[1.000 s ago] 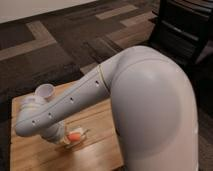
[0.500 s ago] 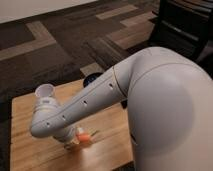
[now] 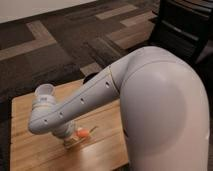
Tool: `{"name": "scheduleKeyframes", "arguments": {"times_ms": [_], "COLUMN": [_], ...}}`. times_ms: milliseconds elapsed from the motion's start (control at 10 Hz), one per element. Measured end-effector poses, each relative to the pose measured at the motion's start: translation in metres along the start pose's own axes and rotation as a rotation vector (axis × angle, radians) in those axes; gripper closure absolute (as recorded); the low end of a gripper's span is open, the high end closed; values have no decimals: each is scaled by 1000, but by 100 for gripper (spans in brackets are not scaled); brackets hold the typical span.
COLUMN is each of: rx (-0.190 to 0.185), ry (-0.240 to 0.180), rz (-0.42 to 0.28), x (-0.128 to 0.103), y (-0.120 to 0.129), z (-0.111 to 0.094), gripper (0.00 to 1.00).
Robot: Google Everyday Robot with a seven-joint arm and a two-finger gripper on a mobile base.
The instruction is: Place the pepper on the white sponge
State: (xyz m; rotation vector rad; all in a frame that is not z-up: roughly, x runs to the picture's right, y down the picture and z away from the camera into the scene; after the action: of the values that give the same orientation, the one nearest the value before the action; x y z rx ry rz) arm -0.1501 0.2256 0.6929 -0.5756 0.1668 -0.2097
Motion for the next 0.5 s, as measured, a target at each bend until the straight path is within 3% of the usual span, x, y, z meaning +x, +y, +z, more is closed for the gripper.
{"name": "scheduleKeyframes", "arguments": {"times_ms": [200, 500], "rx": [5, 9], "ry": [10, -18], "rz": [-37, -91], "x": [-2, -15], "y": [-2, -1], "z": [2, 9], "gripper": [100, 100]}}
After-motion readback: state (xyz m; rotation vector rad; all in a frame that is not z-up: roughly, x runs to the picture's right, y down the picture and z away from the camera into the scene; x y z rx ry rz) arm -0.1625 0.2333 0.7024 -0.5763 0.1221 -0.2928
